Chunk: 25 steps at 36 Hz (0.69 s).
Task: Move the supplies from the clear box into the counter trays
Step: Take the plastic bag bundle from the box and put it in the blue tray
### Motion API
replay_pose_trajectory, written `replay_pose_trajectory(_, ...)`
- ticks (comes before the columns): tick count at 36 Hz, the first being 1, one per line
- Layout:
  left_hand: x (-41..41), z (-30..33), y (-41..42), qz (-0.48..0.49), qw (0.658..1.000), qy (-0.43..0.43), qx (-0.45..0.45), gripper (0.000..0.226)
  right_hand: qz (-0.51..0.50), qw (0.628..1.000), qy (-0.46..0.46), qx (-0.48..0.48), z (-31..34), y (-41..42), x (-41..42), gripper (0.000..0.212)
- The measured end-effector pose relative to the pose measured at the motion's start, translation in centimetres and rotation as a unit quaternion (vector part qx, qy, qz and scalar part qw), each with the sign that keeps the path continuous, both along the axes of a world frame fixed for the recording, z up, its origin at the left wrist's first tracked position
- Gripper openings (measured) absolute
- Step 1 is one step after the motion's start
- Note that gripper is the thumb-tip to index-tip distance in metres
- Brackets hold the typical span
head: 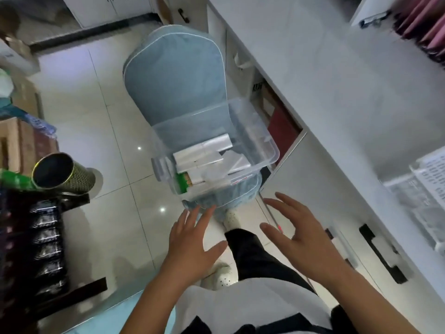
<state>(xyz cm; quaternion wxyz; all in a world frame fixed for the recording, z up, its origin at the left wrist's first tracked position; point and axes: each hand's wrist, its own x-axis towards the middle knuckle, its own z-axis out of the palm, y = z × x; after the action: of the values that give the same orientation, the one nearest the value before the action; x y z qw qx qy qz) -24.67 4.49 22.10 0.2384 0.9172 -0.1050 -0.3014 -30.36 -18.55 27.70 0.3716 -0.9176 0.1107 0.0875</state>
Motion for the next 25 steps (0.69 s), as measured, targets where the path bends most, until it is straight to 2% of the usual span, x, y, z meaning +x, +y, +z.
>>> replay_pose_trajectory(4,4.3,0.5,0.7,0.036,0.998,0.011,0.049,0.082,0.045,0.998,-0.011,0.033,-0.5,-1.1,7.4,0.049)
replay_pose_trajectory(8,9.3,1.3,0.3,0.078,0.995,0.025,0.049,0.081,0.049,0.996,-0.015,0.069,-1.4,-2.7,15.0,0.046)
replay_pose_trajectory(14,15.8,0.3,-1.2,0.113,0.992,0.042,0.042,0.079,0.108,0.989,0.088,0.056,-5.7,-4.3,24.7,0.050)
replay_pose_trajectory(20,21.5,-4.5,-1.8,0.115,0.987,0.090,0.065,0.081,0.157,0.979,0.118,0.055,-9.3,-3.7,30.1,0.050)
replay_pose_trajectory(25,26.3,-12.0,-2.2,0.117,0.983,0.118,0.085,0.077,0.161,0.969,0.179,0.049,-14.2,-2.7,32.6,0.052)
